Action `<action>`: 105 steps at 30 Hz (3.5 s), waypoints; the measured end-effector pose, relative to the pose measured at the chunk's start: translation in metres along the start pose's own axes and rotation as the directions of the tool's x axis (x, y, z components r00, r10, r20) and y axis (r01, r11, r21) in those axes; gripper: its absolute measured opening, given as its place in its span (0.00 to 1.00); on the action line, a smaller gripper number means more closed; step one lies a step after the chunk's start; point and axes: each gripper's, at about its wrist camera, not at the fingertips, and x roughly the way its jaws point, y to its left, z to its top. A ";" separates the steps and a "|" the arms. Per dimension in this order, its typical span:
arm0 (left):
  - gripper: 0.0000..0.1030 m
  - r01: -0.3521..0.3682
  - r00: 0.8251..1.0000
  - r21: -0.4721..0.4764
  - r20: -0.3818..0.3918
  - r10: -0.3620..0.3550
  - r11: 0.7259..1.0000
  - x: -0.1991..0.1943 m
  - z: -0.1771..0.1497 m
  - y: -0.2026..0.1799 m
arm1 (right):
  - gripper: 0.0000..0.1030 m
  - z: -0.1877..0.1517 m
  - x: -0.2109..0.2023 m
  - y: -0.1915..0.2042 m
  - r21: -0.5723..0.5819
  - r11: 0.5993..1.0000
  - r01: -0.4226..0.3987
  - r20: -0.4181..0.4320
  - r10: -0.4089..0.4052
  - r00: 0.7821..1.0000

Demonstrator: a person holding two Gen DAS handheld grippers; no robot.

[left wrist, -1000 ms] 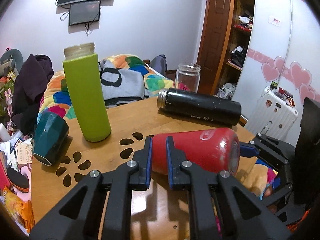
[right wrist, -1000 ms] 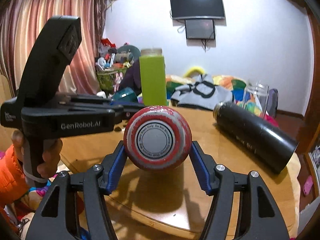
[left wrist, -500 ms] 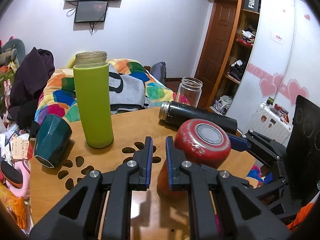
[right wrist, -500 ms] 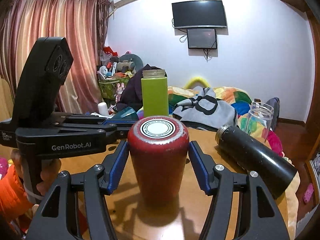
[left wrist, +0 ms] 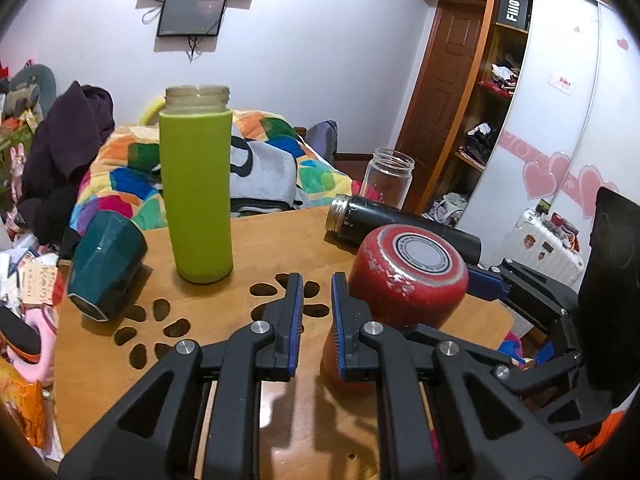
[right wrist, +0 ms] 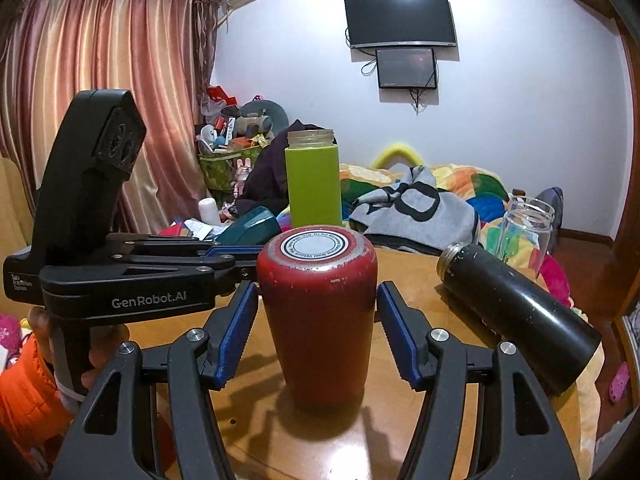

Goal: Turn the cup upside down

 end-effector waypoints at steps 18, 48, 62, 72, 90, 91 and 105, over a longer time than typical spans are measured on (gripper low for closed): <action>1.00 -0.229 0.935 -0.021 0.274 0.226 0.973 -0.085 -0.013 -0.036 | 1.00 0.021 -0.081 -0.005 0.053 0.996 0.069 0.156 -0.077 0.985; 1.00 -0.355 0.854 -0.022 0.400 0.334 0.935 -0.121 -0.032 -0.078 | 1.00 0.020 -0.124 0.005 0.078 0.973 0.217 0.211 -0.229 0.950; 1.00 -0.355 0.852 -0.024 0.403 0.334 0.935 -0.123 -0.032 -0.080 | 1.00 0.021 -0.127 0.006 0.079 0.974 0.212 0.214 -0.224 0.951; 1.00 -0.354 0.852 -0.019 0.405 0.331 0.935 -0.125 -0.031 -0.080 | 1.00 0.022 -0.128 0.006 0.079 0.975 0.210 0.216 -0.222 0.951; 1.00 -0.353 0.852 -0.021 0.407 0.331 0.935 -0.125 -0.031 -0.080 | 1.00 0.022 -0.128 0.006 0.079 0.974 0.210 0.216 -0.223 0.951; 1.00 -0.353 0.852 -0.021 0.406 0.331 0.935 -0.125 -0.031 -0.080 | 1.00 0.022 -0.128 0.006 0.079 0.975 0.210 0.215 -0.222 0.951; 1.00 -0.344 0.853 -0.028 0.408 0.325 0.938 -0.126 -0.031 -0.081 | 1.00 0.022 -0.128 0.007 0.080 0.974 0.210 0.216 -0.222 0.951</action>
